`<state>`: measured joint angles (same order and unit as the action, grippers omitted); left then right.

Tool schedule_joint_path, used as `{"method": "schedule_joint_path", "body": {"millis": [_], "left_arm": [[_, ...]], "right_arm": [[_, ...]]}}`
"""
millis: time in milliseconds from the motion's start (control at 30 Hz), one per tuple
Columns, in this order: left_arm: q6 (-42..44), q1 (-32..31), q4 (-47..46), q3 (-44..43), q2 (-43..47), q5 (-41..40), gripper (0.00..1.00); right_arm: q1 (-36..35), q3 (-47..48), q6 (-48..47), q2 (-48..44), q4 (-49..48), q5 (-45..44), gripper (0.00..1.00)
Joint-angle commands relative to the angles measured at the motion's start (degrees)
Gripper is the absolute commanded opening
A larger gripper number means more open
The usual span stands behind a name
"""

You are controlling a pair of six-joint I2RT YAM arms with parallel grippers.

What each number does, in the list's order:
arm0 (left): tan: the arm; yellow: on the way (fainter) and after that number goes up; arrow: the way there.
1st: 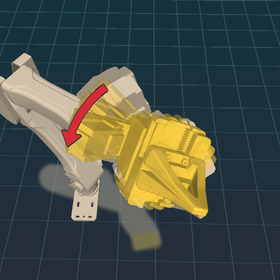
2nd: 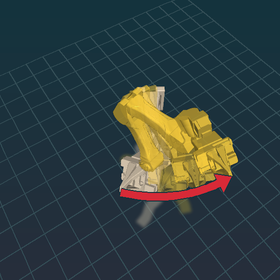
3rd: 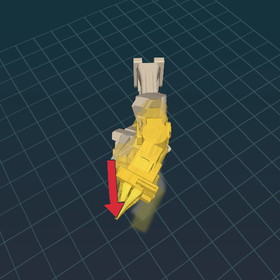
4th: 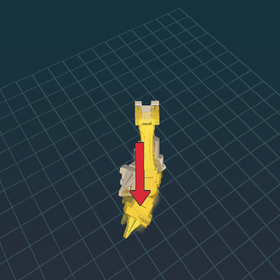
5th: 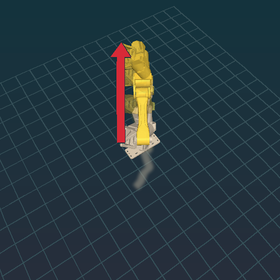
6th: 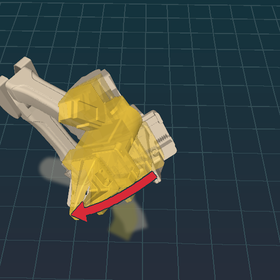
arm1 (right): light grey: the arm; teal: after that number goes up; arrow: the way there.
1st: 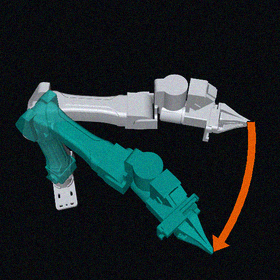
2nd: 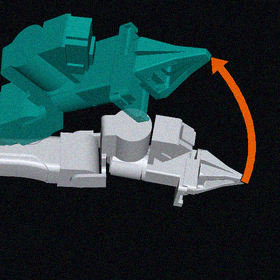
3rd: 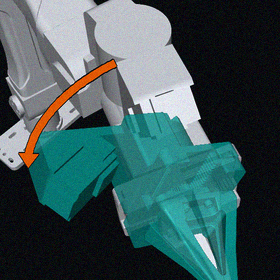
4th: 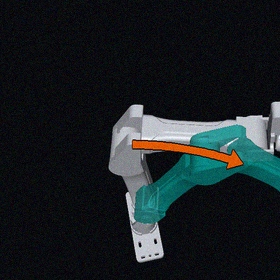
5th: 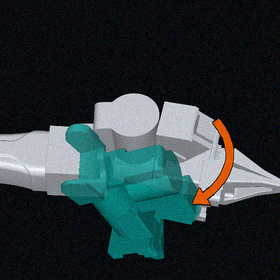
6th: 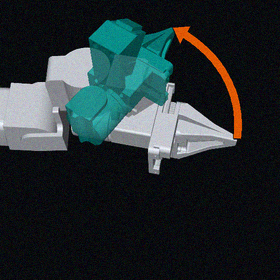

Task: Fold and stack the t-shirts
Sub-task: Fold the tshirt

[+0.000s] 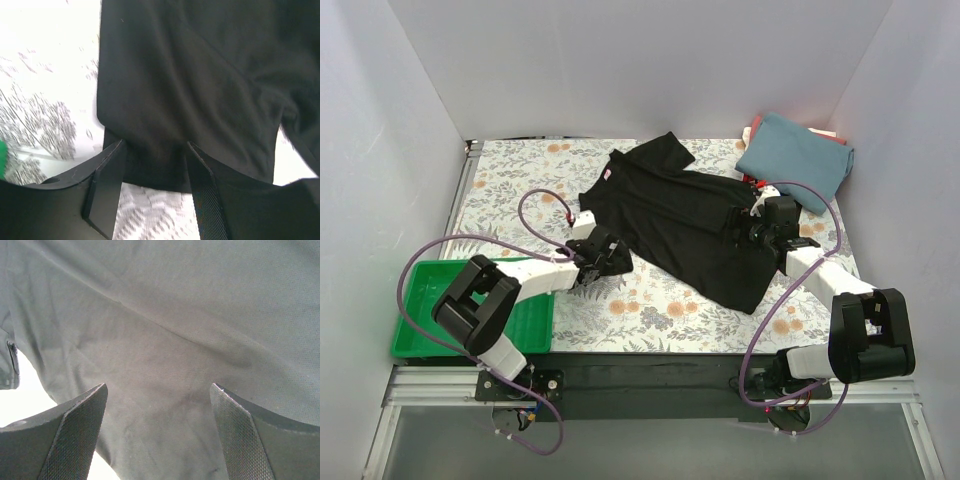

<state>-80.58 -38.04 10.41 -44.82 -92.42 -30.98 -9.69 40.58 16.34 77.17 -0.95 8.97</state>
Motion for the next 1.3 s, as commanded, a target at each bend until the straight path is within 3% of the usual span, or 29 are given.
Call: {"method": "schedule_joint_path", "body": {"millis": [0,167,433,733,967,1100,1200,1267], "left_arm": [[-2.48,-1.24,1.80,2.45,5.39,4.26,0.49],[-4.59,-1.33,11.03,2.37,12.79,-3.56,0.52],[-7.57,-1.33,14.54,2.19,7.87,-5.84,0.52],[-8.02,-1.33,14.98,2.54,6.12,-5.93,0.43],[-8.19,-1.33,13.06,4.47,6.38,-2.95,0.33],[-7.58,-1.33,10.77,6.23,6.55,-1.10,0.18],[-6.88,-1.33,8.92,6.67,6.03,-0.31,0.01],[-5.91,-1.33,7.87,6.41,5.94,-0.48,0.00]], "right_arm": [[0.29,-0.06,0.01,-1.14,-1.16,-0.10,0.89],[0.29,0.03,0.10,-0.18,-1.16,0.87,0.89],[0.29,-0.06,0.10,-0.61,-1.25,0.52,0.89],[0.29,0.03,-0.08,0.18,-1.25,0.35,0.89],[0.29,-0.06,0.01,-0.26,-1.07,0.08,0.89],[-0.32,-0.59,-0.08,-1.75,-1.07,-1.93,0.88],[-4.52,-1.03,-0.08,-3.24,0.07,-5.88,0.88],[-6.73,-1.20,0.10,-3.95,2.78,-8.71,0.88]]}}
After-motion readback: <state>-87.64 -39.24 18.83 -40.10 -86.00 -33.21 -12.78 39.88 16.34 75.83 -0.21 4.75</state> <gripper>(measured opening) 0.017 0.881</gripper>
